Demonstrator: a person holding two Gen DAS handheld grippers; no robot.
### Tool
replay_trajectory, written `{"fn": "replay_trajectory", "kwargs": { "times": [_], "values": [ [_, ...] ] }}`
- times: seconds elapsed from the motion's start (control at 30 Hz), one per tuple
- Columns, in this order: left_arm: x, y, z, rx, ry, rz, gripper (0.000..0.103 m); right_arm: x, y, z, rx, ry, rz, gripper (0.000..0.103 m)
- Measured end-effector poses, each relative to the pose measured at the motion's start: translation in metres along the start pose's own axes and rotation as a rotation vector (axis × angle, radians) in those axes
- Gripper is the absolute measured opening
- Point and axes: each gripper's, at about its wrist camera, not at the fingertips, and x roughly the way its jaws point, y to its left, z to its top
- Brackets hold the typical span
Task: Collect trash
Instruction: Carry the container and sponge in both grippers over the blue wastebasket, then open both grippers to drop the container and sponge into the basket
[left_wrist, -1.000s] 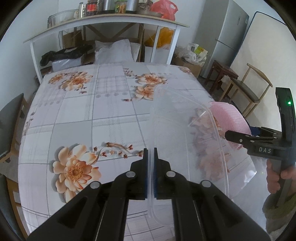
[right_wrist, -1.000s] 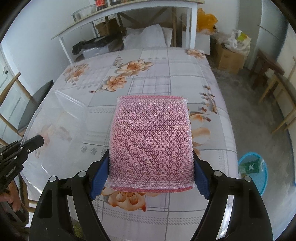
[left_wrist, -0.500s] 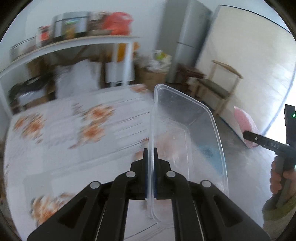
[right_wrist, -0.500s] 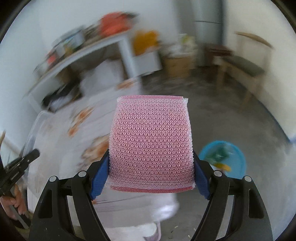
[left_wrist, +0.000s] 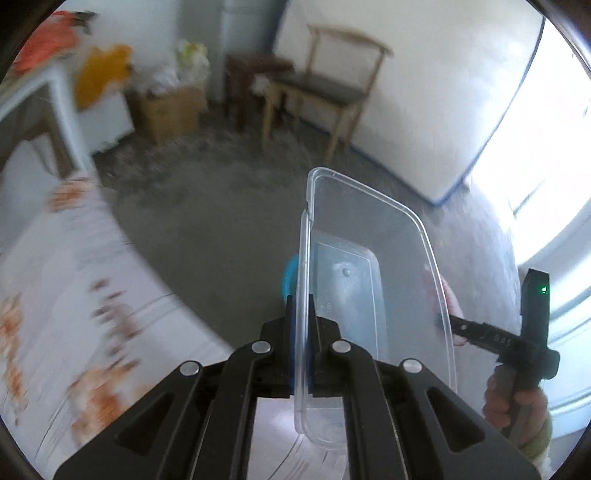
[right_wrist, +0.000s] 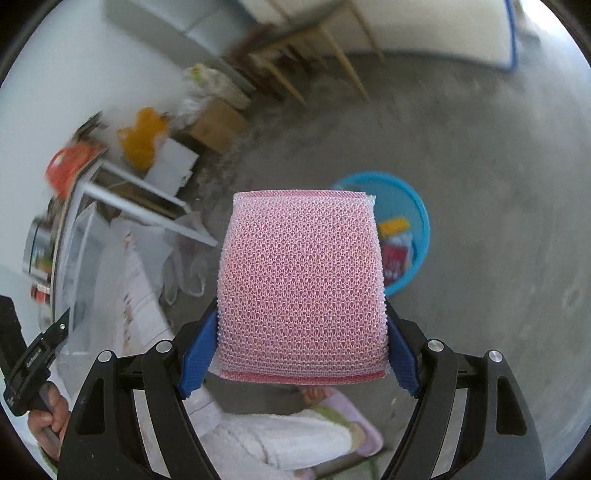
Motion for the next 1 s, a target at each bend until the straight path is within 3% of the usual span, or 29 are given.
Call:
{"fn": "replay_trajectory", "kwargs": {
  "times": [0.2,0.3,0.37,0.4,0.53,0.73,0.9,1.0],
  "values": [
    [0.123,-0.025,0.036,0.024,0.197,0.047,0.004,0.070,-0.038,0.042,0.148,0.056,0.017,0.077],
    [0.174,-0.030,0.047,0.000,0.246,0.011,0.006,0.100,-0.045,0.064,0.181,0.041,0.069,0.081],
    [0.207,-0.027,0.048,-0.026,0.310,-0.015,0.038,0.124,-0.055,0.073,0.198,0.014,0.081,0.089],
    [0.224,-0.022,0.045,-0.049,0.337,-0.009,0.044,0.140,-0.063,0.076,0.209,0.016,0.090,0.090],
    [0.245,-0.020,0.040,-0.079,0.378,-0.002,0.046,0.171,-0.089,0.070,0.238,0.086,-0.003,0.090],
    [0.205,-0.014,0.047,-0.080,0.286,-0.031,0.048,0.141,-0.088,0.060,0.199,0.014,-0.026,0.090],
    [0.120,-0.013,0.049,-0.070,0.142,-0.054,0.050,0.093,-0.074,0.056,0.125,-0.073,-0.030,0.090],
    [0.052,-0.016,0.031,-0.029,0.025,-0.081,0.061,0.055,-0.038,0.043,-0.015,-0.132,-0.028,0.090]
  ]
}}
